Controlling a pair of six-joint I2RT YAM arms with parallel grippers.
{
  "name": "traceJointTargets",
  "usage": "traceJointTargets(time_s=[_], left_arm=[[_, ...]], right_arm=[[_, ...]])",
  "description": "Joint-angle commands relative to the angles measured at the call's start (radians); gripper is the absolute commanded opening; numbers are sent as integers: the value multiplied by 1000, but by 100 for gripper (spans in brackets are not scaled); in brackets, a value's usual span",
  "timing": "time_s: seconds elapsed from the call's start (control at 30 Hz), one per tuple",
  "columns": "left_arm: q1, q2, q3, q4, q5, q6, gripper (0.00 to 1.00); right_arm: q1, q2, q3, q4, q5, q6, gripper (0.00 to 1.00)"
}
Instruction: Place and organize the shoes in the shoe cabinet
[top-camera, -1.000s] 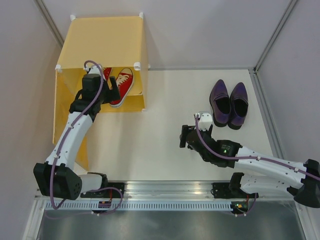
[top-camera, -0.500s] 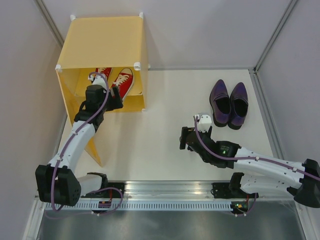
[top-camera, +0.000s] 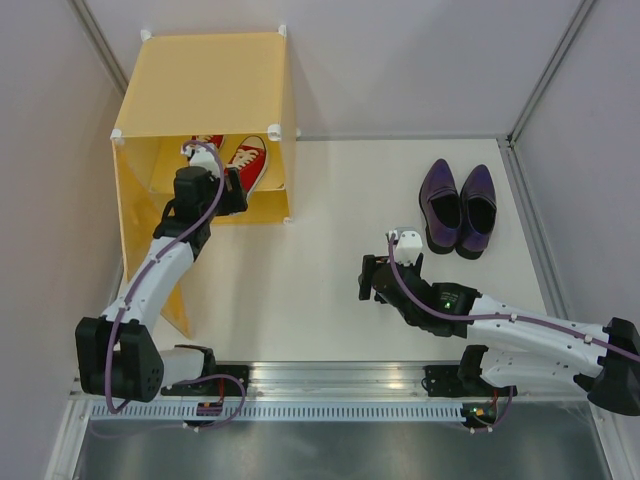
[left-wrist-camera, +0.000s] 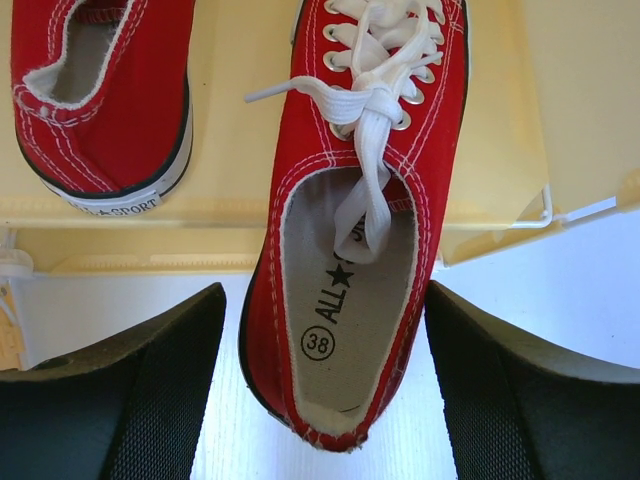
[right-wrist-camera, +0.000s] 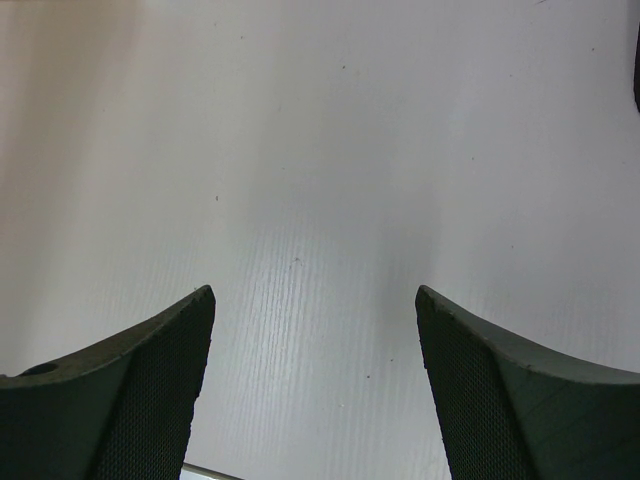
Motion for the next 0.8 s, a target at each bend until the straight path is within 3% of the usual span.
traceJointTargets(time_s=[0.0,0.27,0.47,0.57,0.77], left_arm=[[4,1,-20,54,25,63,83],[4,18,-21,80,70,112,81],[3,-9,-21,96,87,99,53],[3,-17,-14,106,83,86,32],[3,-17,5,133,46,22,8]], right_arm=[[-2,2,-10,31,3,8,85],[-4,-1,-16,38,2,5,85],[-4,-15,-27,40,6,5,85],[-4,-20,-28,41,6,2,85],[-4,-40,-33,28,18,-4,85]])
